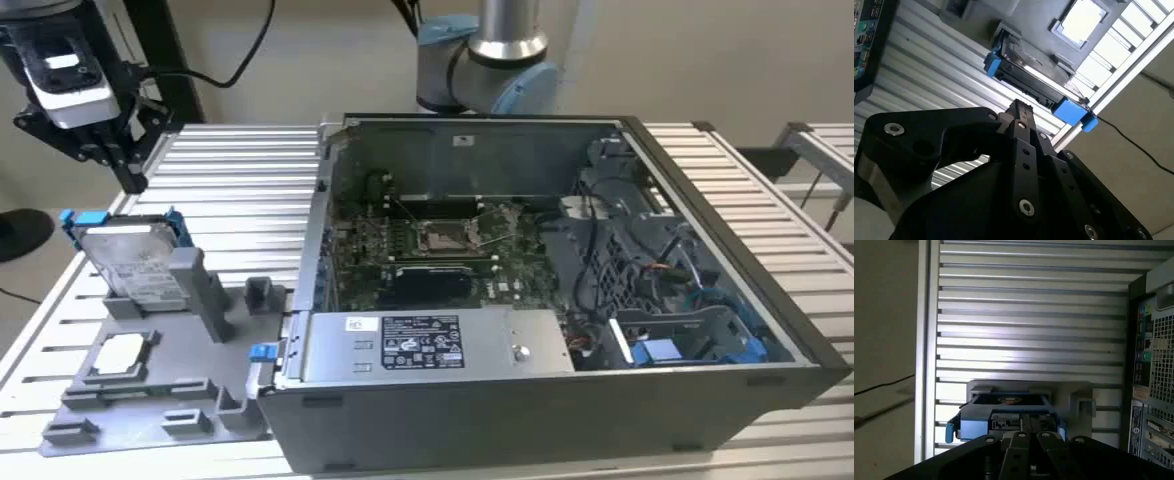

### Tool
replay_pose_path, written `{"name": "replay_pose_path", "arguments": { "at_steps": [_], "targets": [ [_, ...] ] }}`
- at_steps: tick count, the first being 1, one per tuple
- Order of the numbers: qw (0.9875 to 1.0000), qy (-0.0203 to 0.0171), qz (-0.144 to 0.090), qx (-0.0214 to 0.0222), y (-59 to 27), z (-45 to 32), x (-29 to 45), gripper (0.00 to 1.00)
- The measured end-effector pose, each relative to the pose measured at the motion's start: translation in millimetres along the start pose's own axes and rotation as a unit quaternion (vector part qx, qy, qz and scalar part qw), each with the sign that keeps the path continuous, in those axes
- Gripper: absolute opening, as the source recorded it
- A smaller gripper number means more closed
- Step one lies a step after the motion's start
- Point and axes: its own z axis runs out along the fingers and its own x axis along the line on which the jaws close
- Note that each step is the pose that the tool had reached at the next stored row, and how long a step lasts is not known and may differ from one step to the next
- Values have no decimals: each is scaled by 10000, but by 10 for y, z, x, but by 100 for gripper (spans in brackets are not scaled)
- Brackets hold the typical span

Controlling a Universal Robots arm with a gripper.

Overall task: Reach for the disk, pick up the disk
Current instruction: 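Reach for the disk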

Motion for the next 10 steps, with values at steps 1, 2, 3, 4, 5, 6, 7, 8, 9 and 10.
{"name": "replay_pose_path", "arguments": {
  "at_steps": [1,2,3,4,5,6,7,8,9,10],
  "targets": [
    [10000,0,0,0,0,0,0,0],
    [10000,0,0,0,0,0,0,0],
    [10000,0,0,0,0,0,0,0],
    [10000,0,0,0,0,0,0,0],
    [10000,0,0,0,0,0,0,0],
    [10000,0,0,0,0,0,0,0],
    [10000,0,0,0,0,0,0,0],
    [10000,0,0,0,0,0,0,0],
    [10000,0,0,0,0,0,0,0],
    [10000,0,0,0,0,0,0,0]
  ]
}}
